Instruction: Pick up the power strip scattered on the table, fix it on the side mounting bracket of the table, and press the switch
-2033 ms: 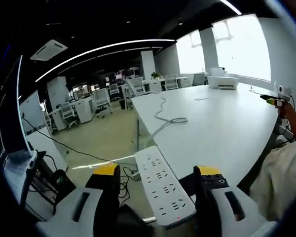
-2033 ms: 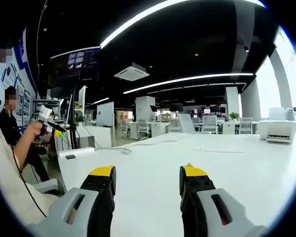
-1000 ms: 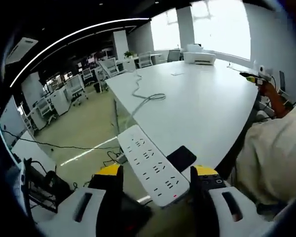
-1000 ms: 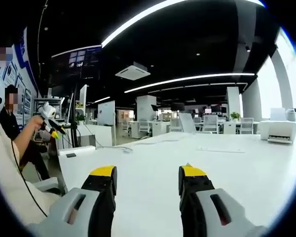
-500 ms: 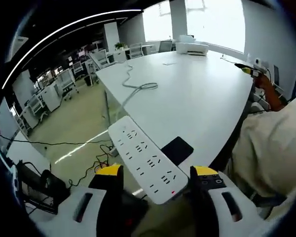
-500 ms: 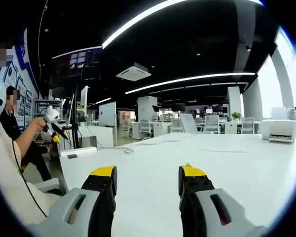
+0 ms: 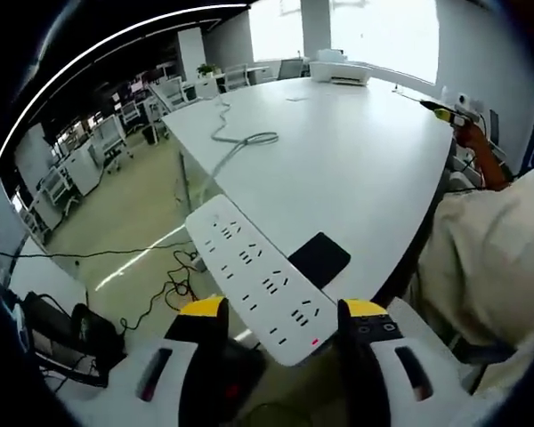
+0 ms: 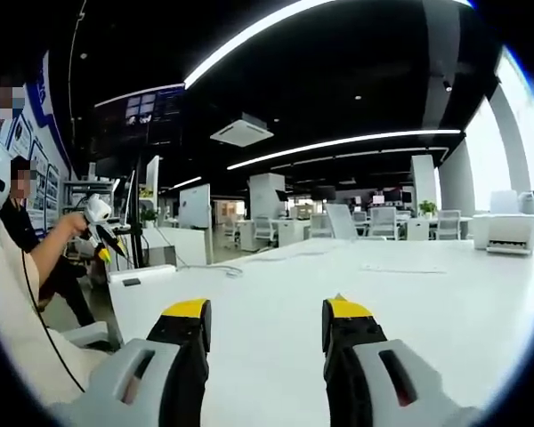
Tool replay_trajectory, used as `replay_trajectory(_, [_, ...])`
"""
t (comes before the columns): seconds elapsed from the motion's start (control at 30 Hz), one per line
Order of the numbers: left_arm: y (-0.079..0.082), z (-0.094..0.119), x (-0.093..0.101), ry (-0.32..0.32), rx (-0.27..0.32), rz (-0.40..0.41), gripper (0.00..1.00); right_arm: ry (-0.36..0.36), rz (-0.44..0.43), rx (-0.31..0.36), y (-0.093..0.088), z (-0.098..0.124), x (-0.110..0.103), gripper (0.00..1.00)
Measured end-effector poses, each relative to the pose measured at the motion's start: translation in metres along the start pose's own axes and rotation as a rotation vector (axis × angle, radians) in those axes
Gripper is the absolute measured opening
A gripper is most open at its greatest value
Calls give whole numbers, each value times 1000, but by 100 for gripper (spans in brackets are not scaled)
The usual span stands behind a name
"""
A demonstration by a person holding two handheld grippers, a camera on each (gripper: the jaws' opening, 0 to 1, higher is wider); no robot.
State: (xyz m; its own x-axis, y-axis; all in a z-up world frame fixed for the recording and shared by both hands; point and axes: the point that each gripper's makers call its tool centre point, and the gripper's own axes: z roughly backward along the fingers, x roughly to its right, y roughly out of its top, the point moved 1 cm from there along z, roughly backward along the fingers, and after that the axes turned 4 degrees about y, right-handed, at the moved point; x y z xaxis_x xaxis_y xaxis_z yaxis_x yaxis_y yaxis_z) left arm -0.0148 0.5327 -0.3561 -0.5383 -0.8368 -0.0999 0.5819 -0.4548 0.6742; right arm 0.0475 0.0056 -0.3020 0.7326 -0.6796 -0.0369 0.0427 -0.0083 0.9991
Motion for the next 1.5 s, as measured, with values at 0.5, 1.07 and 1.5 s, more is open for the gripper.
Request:
replay_trajectory(0.5, [-10, -14, -4, -65, -43, -26, 44, -2, -4, 1, 0, 1, 2, 46])
replay_trajectory(1.07, [-12, -25, -3, -105, -87, -50, 42, 2, -8, -7, -4, -2, 1, 46])
replay_trajectory(1.5, [-16, -31, -1, -118, -111, -43, 42, 13, -25, 13, -1, 0, 0, 44])
